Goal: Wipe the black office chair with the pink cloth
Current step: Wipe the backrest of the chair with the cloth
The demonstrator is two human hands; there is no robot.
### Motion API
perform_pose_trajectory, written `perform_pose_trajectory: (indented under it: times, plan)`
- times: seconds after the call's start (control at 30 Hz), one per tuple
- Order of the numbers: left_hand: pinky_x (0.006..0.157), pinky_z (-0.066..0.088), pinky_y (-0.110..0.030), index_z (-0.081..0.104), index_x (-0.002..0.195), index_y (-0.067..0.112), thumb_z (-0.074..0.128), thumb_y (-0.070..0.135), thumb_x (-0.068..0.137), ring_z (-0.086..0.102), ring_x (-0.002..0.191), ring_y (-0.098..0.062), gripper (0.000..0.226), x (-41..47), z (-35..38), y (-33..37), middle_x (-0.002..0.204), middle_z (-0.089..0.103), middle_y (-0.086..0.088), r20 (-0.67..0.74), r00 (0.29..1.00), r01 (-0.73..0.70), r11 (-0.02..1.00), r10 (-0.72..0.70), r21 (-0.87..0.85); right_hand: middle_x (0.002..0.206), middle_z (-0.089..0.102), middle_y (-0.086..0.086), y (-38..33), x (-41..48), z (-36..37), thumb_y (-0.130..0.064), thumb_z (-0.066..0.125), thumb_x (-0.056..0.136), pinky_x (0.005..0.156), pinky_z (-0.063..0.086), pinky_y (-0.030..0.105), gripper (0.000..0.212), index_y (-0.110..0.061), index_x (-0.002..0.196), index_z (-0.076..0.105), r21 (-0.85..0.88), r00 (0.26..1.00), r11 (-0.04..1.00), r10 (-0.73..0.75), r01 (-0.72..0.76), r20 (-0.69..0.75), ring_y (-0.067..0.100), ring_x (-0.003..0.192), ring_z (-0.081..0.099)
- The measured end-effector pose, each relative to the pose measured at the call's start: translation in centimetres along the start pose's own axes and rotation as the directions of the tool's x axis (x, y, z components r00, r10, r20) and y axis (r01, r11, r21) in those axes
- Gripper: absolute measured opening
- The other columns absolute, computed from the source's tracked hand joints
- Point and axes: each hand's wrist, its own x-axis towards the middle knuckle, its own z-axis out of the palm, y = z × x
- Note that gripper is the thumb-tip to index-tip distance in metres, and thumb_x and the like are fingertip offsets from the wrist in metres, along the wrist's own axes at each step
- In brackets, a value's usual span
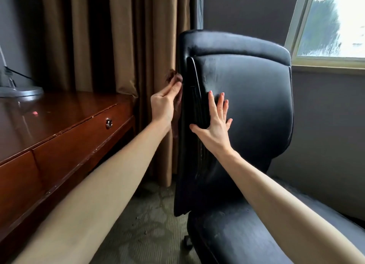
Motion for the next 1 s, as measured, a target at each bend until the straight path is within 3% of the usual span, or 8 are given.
perform_pose_trajectory:
  times: [0.17,0.33,0.43,0.53,0.67,0.8,0.87,1.0]
  plan:
    - [0.090,0.050,-0.018,0.069,0.118,0.002,0.069,0.005,0.090,0.070,0.097,-0.006,0.028,-0.2,-1.6,-0.3,0.098,0.076,0.003,0.037,0.997,0.059,0.996,-0.062,0.066,0.163,-0.016,0.008,-0.8,0.0,-0.2,-0.032,0.076,0.079,0.116,-0.003,0.059,0.112,-0.034,0.155,-0.007,-0.073,0.996,0.994,0.079,-0.076,0.040,0.028,0.148,-0.021]
    - [0.087,0.049,-0.012,0.062,0.129,0.004,0.068,0.013,0.092,0.066,0.106,-0.001,0.038,-4.0,-5.0,-3.4,0.125,0.067,-0.002,0.043,0.988,0.137,0.976,-0.146,0.170,0.165,-0.003,0.008,-1.6,-0.7,-0.5,-0.030,0.076,0.079,0.120,0.011,0.057,0.106,-0.036,0.155,0.002,-0.092,0.997,0.993,0.074,-0.072,0.017,0.027,0.151,-0.010]
    - [0.080,0.047,-0.008,0.063,0.126,0.005,0.065,0.010,0.094,0.066,0.096,0.007,0.032,-7.2,-6.6,-4.4,0.116,0.069,0.000,0.010,0.986,0.162,0.971,-0.167,0.178,0.165,-0.001,0.007,-2.1,-1.6,-0.4,-0.031,0.075,0.079,0.120,0.011,0.055,0.104,-0.037,0.155,0.005,-0.073,0.999,0.996,0.053,-0.052,0.008,0.025,0.151,-0.006]
    - [0.078,0.049,-0.009,0.071,0.105,0.020,0.062,0.008,0.096,0.069,0.093,0.003,0.018,-9.6,-7.4,-4.7,0.097,0.075,0.009,0.011,0.981,0.191,0.972,-0.194,0.140,0.165,-0.001,0.005,-2.6,-2.6,-0.5,-0.031,0.074,0.079,0.120,0.012,0.056,0.103,-0.037,0.155,0.005,-0.059,0.999,0.998,0.036,-0.035,0.005,0.023,0.151,-0.006]
    - [0.094,0.049,-0.018,0.065,0.125,0.007,0.067,0.012,0.093,0.066,0.108,-0.005,0.032,-9.4,-6.6,-3.0,0.118,0.071,-0.002,0.004,0.990,0.142,0.980,-0.144,0.139,0.165,-0.006,0.002,-3.1,-3.4,-1.2,-0.036,0.075,0.079,0.119,0.006,0.060,0.107,-0.038,0.155,0.000,-0.049,0.999,0.998,0.033,-0.031,0.036,0.022,0.151,-0.011]
    - [0.089,0.050,-0.017,0.067,0.122,0.004,0.067,0.008,0.092,0.069,0.098,-0.005,0.031,-6.5,-3.4,0.2,0.097,0.075,0.009,-0.022,0.995,0.100,0.992,-0.099,0.071,0.163,-0.019,0.006,-2.5,-5.5,-0.8,-0.036,0.078,0.077,0.114,-0.004,0.064,0.116,-0.037,0.154,-0.008,-0.052,0.987,0.986,0.157,-0.155,0.037,0.024,0.148,-0.022]
    - [0.090,0.051,-0.019,0.067,0.120,0.004,0.068,0.007,0.091,0.070,0.098,-0.008,0.029,-5.9,-2.9,0.6,0.095,0.076,0.005,-0.013,0.993,0.114,0.992,-0.114,0.053,0.162,-0.019,0.009,-1.8,-6.6,-0.2,-0.040,0.079,0.076,0.114,-0.001,0.065,0.119,-0.036,0.154,-0.011,-0.005,0.967,0.968,0.252,-0.251,0.033,0.025,0.148,-0.021]
    - [0.084,0.053,-0.017,0.062,0.126,0.000,0.065,0.006,0.093,0.071,0.095,-0.007,0.033,-6.8,-4.9,-1.2,0.092,0.076,0.005,0.001,0.985,0.169,0.983,-0.170,0.071,0.164,-0.008,0.008,-1.3,-6.8,0.6,-0.036,0.078,0.077,0.119,0.011,0.059,0.114,-0.037,0.155,-0.005,0.039,0.965,0.964,0.261,-0.262,0.022,0.024,0.151,-0.013]
